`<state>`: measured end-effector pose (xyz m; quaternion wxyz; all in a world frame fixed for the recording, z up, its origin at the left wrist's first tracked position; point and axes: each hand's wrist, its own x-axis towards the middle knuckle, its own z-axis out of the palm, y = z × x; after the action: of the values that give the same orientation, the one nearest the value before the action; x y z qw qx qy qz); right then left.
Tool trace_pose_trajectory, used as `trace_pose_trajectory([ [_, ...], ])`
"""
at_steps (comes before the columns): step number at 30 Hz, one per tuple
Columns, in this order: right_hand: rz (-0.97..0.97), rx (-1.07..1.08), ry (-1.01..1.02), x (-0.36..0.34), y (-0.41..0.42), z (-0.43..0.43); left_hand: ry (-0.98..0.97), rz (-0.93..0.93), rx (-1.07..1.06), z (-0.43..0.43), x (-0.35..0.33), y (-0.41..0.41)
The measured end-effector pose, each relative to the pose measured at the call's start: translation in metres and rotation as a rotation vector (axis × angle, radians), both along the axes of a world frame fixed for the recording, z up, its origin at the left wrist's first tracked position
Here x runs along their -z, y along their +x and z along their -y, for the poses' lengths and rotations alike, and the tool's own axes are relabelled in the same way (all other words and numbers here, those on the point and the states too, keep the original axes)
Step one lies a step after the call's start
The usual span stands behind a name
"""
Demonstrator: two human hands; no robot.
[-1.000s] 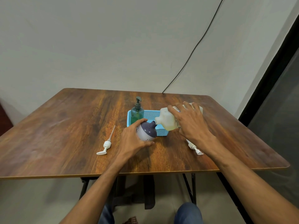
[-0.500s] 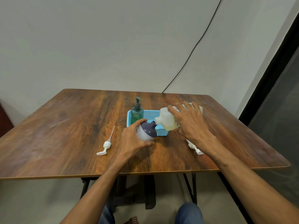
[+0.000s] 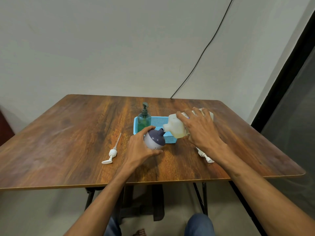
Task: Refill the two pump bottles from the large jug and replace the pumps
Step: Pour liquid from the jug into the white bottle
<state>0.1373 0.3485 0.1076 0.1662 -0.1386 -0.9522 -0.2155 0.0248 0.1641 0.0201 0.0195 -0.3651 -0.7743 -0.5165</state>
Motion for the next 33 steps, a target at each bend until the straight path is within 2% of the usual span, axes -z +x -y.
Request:
trace_pose_trajectory([
  [15,0.003,-0.004,0.024,0.0000,-0.0025,-0.0014,0.028,0.034,-0.009,-0.0022,0.0032,0.0020],
  [33,0.004,-0.007,0.036,-0.0039,0.0017,-0.0002,0.012,-0.023,0.009,-0.0008,-0.0007,0.0042],
])
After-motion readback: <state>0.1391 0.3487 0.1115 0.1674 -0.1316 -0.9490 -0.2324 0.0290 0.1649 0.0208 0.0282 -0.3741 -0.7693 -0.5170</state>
